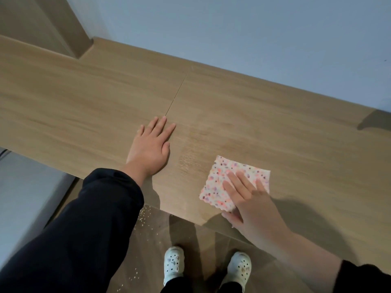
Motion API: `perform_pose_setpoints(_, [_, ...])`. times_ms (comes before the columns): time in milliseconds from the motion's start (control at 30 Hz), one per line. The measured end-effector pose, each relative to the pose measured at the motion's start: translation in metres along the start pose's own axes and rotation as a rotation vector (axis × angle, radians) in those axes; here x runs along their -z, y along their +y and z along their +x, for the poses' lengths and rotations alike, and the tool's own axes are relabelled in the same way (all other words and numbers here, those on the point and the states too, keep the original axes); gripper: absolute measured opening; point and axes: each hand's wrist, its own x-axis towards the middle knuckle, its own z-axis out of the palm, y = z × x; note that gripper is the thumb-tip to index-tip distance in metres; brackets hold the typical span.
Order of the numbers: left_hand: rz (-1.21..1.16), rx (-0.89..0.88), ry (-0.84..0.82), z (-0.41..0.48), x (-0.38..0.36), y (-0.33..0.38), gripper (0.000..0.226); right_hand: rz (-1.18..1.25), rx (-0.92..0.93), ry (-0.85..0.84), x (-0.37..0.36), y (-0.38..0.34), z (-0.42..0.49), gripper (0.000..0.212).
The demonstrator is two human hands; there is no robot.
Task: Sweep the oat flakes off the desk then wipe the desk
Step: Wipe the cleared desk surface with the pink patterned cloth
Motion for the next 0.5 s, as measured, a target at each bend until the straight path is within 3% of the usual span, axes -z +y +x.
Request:
perform_pose_setpoints(100, [0.003, 0.001, 0.001, 0.0, 0.001, 0.0, 0.063, 0.12, 0.064, 0.226, -0.006, 0.0, 0.005, 0.034])
perform_pose_setpoints(167, [0.01, 0.004, -0.007, -0.001, 0.002, 0.002, 0.064, 0.251, 0.017, 0.298, 0.001, -0.001, 0.012, 0.027])
perform_pose_setpoints(267, [0.018, 0.004, -0.01, -0.001, 0.003, 0.002, 0.063, 0.861, -0.306, 0.096, 0.039, -0.002, 0.034, 0.021])
perform_pose_setpoints(333, [0.019, 0.005, -0.008, -0.001, 0.003, 0.002, 0.059, 1.112, -0.415, -0.083, 0.064, 0.017, 0.055, 0.016])
perform_pose_setpoints(367, [0.021, 0.006, -0.006, -0.001, 0.002, 0.002, 0.057, 1.142, -0.426, -0.138, 0.075, 0.03, 0.066, 0.011])
perform_pose_setpoints(433, [0.021, 0.007, -0.004, -0.002, 0.002, 0.002, 0.059, 1.038, -0.474, -0.112, 0.094, 0.057, 0.084, 0.026])
perform_pose_setpoints(500, [0.024, 0.007, -0.003, -0.002, 0.001, 0.001, 0.063, 0.718, -0.557, 0.143, 0.097, 0.083, 0.093, 0.036])
